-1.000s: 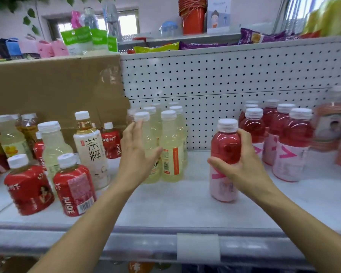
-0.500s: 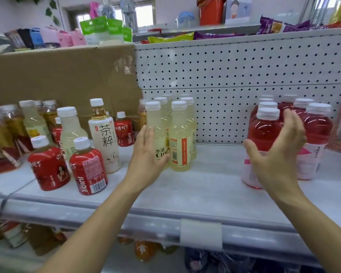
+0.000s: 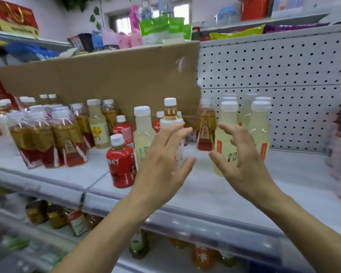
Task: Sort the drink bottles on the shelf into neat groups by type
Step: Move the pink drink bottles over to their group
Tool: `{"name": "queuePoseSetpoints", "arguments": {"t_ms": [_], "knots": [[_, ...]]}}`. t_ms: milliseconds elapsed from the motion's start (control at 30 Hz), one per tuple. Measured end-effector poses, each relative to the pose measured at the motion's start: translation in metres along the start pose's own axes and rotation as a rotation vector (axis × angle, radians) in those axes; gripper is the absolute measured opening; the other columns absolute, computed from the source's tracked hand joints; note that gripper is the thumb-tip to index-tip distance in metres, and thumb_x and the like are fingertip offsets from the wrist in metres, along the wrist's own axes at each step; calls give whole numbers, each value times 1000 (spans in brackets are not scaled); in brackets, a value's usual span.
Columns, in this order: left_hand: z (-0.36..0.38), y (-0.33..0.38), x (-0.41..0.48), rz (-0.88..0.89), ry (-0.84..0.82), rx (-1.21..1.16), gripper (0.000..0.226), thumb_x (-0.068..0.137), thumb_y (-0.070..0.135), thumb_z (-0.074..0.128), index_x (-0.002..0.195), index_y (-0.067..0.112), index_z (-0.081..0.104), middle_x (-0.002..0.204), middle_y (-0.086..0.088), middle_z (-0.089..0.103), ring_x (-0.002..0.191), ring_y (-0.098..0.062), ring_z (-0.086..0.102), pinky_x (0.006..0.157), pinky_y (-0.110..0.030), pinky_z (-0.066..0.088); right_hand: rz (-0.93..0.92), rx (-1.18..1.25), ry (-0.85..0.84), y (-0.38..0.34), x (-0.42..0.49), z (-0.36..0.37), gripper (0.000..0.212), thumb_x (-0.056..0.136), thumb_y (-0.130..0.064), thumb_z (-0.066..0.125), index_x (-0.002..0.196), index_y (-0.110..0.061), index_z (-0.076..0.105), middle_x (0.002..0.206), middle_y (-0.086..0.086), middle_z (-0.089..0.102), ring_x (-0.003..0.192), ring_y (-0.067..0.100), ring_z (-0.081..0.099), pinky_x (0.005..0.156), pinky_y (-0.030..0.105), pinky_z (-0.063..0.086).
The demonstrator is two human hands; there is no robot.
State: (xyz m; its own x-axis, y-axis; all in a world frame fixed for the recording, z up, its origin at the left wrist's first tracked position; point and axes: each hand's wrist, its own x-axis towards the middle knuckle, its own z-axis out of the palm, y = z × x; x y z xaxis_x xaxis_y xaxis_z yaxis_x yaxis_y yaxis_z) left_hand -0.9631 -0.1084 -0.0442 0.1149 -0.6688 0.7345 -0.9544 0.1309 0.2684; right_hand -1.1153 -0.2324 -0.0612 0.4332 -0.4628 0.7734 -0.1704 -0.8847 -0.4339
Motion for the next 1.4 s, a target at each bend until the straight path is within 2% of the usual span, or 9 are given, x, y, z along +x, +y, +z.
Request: {"name": "queuePoseSetpoints", "arguments": {"t_ms": [67, 167, 300, 433, 600, 833, 1000, 1200, 1400], "knots": [[-27, -24, 5, -8, 58, -14, 55, 92, 28, 66, 143, 21, 45, 149, 6, 40, 138, 2, 27, 113, -15, 23, 60, 59, -9, -14, 18, 22, 54, 92, -28, 65, 141, -22, 42, 136, -5, 47, 127, 10, 45, 108, 35, 40], [-60, -62, 21, -47, 89, -36, 55, 92, 27, 66, 142, 20, 44, 145, 4, 44, 133, -4, 37, 113, -23, 31, 129, 163, -17, -35, 48, 41, 55, 91, -36, 64, 140, -27, 42, 136, -8, 49, 124, 10, 50, 103, 41, 48], [-78, -106, 46, -168, -50, -97, 67, 93, 35, 65, 150, 28, 31, 152, 9, 34, 125, 6, 32, 103, -20, 28, 296, 217, 25, -50, 90, 60, 57, 94, -35, 62, 144, -25, 38, 131, -6, 50, 119, 11, 52, 97, 31, 47], [-72, -131, 74, -235, -240, -277, 73, 92, 41, 65, 153, 31, 26, 152, 7, 39, 129, -6, 42, 99, -25, 35, 464, 248, -79, -51, 119, 78, 65, 94, -44, 58, 149, -24, 31, 131, -6, 54, 118, 14, 54, 95, 33, 42], [-59, -144, 90, -179, -319, -301, 56, 92, 39, 67, 142, 30, 43, 137, 4, 54, 116, -12, 53, 91, -25, 47, 464, 183, -126, -47, 125, 95, 32, 95, -36, 59, 123, -21, 54, 111, -4, 65, 106, 15, 63, 89, 31, 50], [-54, -157, 94, -117, -307, -284, 50, 91, 39, 68, 135, 30, 47, 120, 5, 58, 90, -7, 54, 70, -18, 42, 435, 80, -93, -45, 126, 90, 20, 92, -37, 64, 100, -19, 62, 93, 1, 66, 81, 13, 60, 72, 30, 50], [-51, -159, 98, -108, -315, -296, 49, 91, 38, 68, 135, 29, 48, 118, 5, 57, 88, -2, 53, 71, -19, 42, 450, 102, -45, -39, 121, 83, 23, 94, -37, 61, 104, -16, 60, 98, 5, 64, 87, 18, 59, 76, 34, 51], [-49, -166, 102, -150, -321, -345, 47, 91, 38, 68, 133, 30, 49, 121, 1, 58, 99, -14, 59, 85, -41, 56, 448, 132, 31, -31, 113, 79, 27, 93, -40, 61, 112, -20, 58, 105, 7, 65, 99, 23, 62, 87, 43, 52], [-56, -170, 109, -150, -222, -392, 44, 92, 30, 68, 132, 23, 50, 118, 1, 60, 104, -14, 59, 87, -29, 51, 412, 134, 19, -35, 116, 84, 24, 91, -40, 65, 106, -22, 61, 103, 5, 67, 100, 25, 64, 90, 47, 53]]}}
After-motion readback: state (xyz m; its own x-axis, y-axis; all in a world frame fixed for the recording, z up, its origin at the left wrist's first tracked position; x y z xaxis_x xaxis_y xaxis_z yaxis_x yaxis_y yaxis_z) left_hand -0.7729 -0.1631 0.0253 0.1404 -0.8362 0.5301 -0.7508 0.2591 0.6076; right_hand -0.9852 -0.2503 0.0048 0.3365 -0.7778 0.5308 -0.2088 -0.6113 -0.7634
